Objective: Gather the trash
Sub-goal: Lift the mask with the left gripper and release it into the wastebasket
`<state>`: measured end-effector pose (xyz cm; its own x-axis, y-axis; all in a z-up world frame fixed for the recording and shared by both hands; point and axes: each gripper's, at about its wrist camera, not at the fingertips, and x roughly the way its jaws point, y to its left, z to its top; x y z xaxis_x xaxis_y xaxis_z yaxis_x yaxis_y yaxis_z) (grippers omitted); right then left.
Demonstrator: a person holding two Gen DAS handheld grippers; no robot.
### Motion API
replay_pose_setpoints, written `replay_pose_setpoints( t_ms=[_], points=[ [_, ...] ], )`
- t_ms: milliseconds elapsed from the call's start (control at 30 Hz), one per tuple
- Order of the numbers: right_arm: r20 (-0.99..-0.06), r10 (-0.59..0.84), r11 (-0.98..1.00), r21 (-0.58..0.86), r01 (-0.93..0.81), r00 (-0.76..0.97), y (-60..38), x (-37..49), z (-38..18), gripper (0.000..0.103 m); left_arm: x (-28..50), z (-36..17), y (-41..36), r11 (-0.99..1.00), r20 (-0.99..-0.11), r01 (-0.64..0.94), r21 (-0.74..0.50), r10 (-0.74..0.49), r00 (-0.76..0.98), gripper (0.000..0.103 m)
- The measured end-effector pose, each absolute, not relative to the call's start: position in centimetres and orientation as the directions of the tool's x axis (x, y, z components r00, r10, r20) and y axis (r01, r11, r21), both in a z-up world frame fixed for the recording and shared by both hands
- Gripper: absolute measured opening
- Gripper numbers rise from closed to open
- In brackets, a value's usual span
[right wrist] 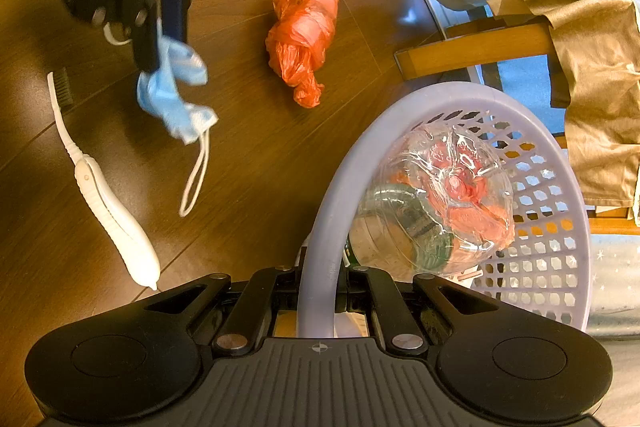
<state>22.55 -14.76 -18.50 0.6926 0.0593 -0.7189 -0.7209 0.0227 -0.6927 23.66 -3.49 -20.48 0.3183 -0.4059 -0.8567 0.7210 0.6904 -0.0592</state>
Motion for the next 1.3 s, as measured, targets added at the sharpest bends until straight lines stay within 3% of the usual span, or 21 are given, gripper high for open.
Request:
replay_pose_setpoints(
  t_ms=[933,1300],
  points=[
    [-0.720,0.058,0.028,-0.692,-0.722,0.692,-14.8,22.4,-18.5,0.003,25.5,-13.4,-1.2,0.745,-0.803,0.667,-0.019,-0.409,0.433,0.011],
    [-0.717,0.058,0.012,-0.695,-0.719,0.694,-15.2,22.2,-18.6,0.003,26.6,-6.7,-1.7,0.740,-0.696,0.672,0.016,-0.475,0.539,0.011]
  ],
)
